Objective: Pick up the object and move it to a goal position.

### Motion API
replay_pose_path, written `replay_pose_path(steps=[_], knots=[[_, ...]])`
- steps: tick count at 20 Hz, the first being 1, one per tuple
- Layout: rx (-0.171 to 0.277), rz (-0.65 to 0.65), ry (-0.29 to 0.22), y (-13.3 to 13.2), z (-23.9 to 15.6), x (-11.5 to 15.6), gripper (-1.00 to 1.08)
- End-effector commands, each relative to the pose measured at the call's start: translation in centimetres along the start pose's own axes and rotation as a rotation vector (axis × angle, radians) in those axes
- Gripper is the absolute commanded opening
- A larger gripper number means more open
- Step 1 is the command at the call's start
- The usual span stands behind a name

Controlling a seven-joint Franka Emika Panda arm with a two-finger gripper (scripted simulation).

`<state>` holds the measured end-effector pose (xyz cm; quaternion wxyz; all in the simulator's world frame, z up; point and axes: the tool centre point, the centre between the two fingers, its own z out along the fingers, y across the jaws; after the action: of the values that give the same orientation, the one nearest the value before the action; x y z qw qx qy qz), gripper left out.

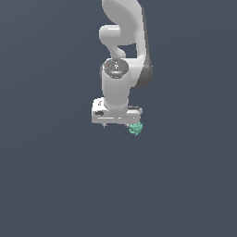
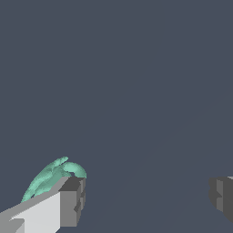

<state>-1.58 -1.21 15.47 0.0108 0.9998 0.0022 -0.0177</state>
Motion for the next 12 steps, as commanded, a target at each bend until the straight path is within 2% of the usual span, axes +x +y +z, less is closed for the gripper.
replay_pose_path(steps=[1,8,12], knots=[[0.0,0.0,0.0,0.0,0.0,0.0,1.0],[-0.019,0.006,-0.022,2.7,0.5,-0.4,1.0],[-0.021,0.004,-0.025,3.1,0.6,-0.4,1.0]])
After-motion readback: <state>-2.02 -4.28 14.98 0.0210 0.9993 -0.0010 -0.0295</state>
